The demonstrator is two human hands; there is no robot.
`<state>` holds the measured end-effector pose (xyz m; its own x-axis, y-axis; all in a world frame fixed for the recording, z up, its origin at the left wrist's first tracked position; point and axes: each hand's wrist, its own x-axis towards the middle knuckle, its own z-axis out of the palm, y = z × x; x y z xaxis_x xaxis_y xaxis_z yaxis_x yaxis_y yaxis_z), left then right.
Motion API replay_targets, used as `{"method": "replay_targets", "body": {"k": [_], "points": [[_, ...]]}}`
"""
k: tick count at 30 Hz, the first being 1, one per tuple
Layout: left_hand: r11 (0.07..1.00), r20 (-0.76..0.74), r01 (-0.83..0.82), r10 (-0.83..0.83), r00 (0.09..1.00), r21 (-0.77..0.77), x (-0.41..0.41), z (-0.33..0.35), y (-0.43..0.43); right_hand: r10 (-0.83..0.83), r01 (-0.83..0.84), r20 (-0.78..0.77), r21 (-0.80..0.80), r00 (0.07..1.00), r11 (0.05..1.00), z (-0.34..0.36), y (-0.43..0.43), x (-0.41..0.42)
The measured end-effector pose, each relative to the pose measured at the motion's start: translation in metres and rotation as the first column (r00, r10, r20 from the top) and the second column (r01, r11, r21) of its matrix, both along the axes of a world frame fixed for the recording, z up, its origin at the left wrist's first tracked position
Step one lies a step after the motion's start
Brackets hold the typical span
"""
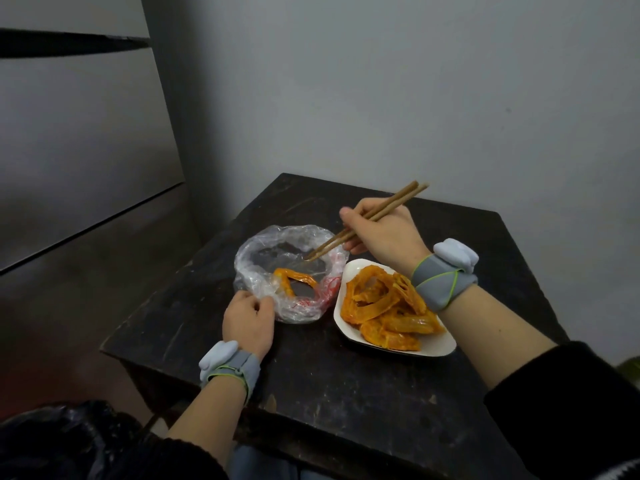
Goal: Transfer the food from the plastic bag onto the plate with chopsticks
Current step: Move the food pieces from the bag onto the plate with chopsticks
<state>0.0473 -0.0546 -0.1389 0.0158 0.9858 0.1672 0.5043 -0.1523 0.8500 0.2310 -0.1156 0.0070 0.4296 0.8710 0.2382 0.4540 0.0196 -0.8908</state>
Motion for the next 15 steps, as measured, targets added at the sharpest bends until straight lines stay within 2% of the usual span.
{"method": "replay_targets", "body": {"k": [9,15], "points": [[1.000,0.029,-0.011,0.011,1.000,0.000,-0.001,0.002,-0.001,0.051,-0.050,0.011,-0.088,0.999,0.995,-0.033,0.024,-0.015],[1.000,0.056,-0.016,0.017,0.998,-0.012,-0.001,0.003,-0.001,0.047,-0.053,-0.064,-0.096,0.997,0.994,-0.047,0.030,-0.017]]}}
